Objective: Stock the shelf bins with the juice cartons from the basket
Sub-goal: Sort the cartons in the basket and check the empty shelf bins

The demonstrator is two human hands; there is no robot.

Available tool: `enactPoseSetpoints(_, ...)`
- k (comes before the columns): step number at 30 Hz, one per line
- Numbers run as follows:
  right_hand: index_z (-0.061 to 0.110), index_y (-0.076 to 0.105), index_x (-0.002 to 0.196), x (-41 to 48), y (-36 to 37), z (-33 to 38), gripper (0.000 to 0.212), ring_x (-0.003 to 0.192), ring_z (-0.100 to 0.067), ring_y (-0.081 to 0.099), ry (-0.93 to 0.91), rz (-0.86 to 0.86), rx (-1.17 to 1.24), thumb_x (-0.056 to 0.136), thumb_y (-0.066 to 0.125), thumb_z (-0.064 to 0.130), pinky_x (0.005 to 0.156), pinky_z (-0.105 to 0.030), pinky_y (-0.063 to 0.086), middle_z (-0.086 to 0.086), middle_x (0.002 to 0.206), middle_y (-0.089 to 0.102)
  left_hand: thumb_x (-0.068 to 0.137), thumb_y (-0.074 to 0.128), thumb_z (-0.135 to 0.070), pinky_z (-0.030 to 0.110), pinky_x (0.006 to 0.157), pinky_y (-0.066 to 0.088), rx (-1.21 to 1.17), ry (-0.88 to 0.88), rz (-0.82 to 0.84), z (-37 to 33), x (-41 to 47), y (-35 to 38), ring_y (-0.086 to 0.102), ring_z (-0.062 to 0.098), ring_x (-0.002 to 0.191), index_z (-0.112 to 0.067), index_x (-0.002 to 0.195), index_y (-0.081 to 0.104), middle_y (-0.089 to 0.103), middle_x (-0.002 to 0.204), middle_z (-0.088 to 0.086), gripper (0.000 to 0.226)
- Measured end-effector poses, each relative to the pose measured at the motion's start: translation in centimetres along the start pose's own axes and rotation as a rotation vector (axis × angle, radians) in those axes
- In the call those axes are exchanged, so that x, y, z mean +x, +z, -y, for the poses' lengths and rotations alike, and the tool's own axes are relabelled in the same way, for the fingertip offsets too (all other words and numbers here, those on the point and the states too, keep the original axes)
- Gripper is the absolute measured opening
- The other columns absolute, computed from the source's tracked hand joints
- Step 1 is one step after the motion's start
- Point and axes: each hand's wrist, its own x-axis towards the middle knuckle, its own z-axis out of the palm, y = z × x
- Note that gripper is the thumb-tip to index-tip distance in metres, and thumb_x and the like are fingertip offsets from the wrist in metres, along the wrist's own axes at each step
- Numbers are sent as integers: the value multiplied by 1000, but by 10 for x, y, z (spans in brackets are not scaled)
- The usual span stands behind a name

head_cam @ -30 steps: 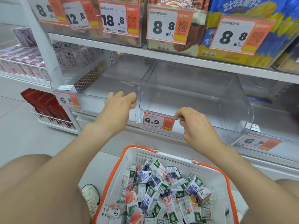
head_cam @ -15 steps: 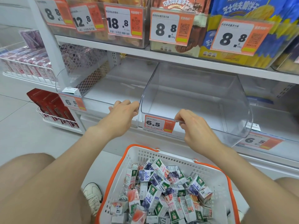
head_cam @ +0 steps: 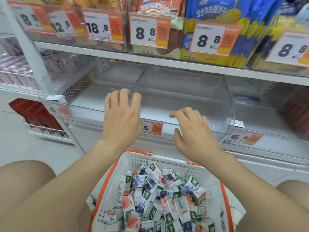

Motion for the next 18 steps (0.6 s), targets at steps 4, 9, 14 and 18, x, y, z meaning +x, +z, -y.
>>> enactPoseSetpoints(4,23,62,105,-26,-31,-21,24,99,-26,55,73,-16,46,84,55,15,83,-39,36,2,103,58,77,51,-7,49,85,45,-280,304,9,-66,-7,-2,49,39,103,-8,111,57,51,117,15,34)
enactPoseSetpoints(9,21,59,103,-50,-65,-82,31,98,-31,53,270,35,-36,79,58,1,83,-44,41,-3,105,56,86,60,-6,48,95,47,-393,530,119,-127,-11,12,52,37,115,-10,126,58,51,135,14,40)
enactPoseSetpoints(14,18,52,127,-71,-79,-164,47,105,-38,55,487,185,-322,84,68,6,85,-45,43,-10,118,53,94,62,-8,44,94,49,-447,524,88,-172,-7,28,56,33,111,-13,129,59,54,133,9,36)
enactPoseSetpoints(18,17,54,123,-79,-75,-197,49,108,-37,59,466,357,-233,81,57,-7,85,-43,49,-10,113,62,89,70,-1,45,90,51,-355,468,105,-183,-7,47,63,32,106,-14,133,58,61,129,7,48)
